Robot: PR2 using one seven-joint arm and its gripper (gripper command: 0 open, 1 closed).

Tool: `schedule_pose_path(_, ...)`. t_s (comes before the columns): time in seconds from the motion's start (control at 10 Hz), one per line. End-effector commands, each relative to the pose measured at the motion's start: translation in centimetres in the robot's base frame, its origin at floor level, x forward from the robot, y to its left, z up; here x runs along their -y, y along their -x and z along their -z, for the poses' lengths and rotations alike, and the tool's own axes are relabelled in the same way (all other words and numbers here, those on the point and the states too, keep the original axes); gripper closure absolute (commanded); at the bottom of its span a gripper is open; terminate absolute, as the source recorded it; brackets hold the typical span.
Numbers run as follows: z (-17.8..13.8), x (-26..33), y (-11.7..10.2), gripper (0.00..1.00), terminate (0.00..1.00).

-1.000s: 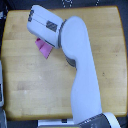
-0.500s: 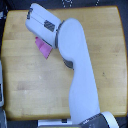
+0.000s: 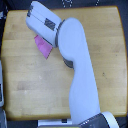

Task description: Folding a cloth

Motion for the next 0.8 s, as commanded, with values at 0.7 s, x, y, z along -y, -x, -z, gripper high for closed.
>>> schedule_pose_path(0.7,-21.6,-0.6,-1.9,0.00,0.00)
